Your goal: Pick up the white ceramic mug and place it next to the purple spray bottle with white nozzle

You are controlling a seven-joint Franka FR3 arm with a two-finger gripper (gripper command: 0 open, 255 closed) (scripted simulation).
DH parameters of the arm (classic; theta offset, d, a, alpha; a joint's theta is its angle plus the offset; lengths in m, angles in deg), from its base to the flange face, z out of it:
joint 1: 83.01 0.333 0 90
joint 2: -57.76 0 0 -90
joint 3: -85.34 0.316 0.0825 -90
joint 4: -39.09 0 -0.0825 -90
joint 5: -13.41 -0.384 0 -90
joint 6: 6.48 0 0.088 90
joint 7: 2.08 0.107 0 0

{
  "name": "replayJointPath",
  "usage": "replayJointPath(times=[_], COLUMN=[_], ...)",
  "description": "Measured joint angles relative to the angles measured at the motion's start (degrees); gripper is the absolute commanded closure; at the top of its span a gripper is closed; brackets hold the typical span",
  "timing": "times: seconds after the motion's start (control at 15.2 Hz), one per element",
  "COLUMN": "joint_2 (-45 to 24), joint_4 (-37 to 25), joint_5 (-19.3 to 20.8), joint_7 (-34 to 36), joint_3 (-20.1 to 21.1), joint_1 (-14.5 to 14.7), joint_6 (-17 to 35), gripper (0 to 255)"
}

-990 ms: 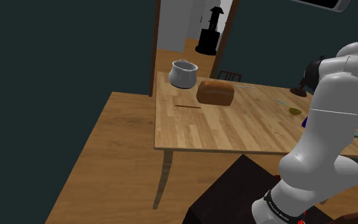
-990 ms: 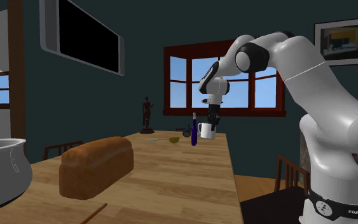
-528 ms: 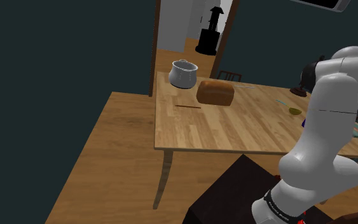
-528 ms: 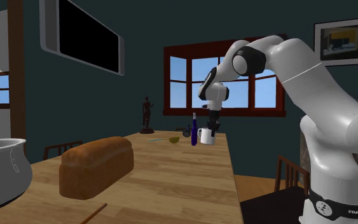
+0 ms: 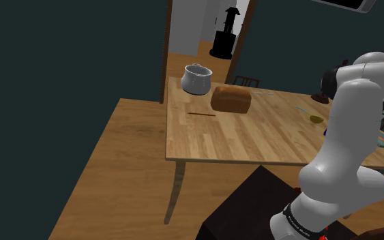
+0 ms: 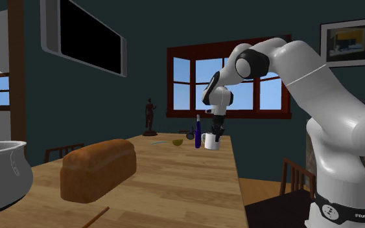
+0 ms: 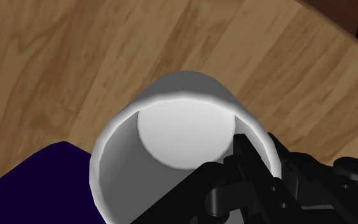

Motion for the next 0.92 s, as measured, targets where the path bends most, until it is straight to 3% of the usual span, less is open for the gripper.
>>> replayJointPath(times=[0.13,0.2,0.59,0.92], joint_2=[0.00,0.00,0.01,3.01], joint_4=[0.01,0.01,0.00,-2.35], joint_5=[-0.01,-0.01,-0.01,3.42], joint_7=[0.00,0.00,0.00,1.99], joint_3=[0.01,0.01,0.00,-3.01], joint_1=[0.00,0.00,0.00,1.73], joint_6=[0.01,0.01,0.03,-4.10], gripper=[255,0,0,0])
